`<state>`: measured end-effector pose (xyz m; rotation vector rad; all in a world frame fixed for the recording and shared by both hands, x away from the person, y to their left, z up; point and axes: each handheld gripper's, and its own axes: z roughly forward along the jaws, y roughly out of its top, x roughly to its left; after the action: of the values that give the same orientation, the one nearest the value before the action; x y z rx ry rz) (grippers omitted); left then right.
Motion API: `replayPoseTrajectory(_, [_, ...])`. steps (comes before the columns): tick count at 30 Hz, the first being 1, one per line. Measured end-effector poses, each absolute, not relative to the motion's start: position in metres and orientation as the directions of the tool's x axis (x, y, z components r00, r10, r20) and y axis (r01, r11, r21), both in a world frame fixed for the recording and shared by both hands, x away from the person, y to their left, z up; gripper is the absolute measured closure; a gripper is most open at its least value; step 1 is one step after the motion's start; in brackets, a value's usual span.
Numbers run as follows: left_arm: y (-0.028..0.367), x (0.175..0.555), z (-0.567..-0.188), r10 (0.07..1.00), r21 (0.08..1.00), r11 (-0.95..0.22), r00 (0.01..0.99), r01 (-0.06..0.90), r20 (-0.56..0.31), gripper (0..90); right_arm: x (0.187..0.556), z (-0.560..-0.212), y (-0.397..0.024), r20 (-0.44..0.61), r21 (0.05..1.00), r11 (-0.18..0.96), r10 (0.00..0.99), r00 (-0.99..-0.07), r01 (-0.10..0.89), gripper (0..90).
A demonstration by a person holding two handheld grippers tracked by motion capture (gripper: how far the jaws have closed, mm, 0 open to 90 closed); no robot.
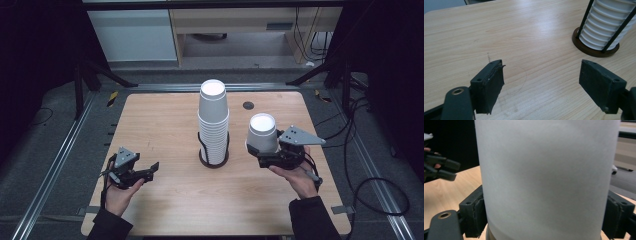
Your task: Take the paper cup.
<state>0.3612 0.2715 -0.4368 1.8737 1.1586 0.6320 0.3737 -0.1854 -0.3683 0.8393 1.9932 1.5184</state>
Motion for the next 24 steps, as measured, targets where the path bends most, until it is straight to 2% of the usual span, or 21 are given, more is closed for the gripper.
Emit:
replayPoseTrajectory(12, [0.265,0.357,-0.431,0.869,0.856,-0.246,0.494,0.455,-0.013,19.8,0.367,-0.375,-0.173,-0.03,0.955,0.248,0.624,-0.781,0.161,13.1])
replayPoseTrajectory(24, [0.258,0.354,-0.427,0.841,0.855,-0.268,0.541,0.443,-0.016,20.6,0.368,-0.389,-0.158,-0.008,0.928,0.318,0.536,-0.844,0.193,13.0])
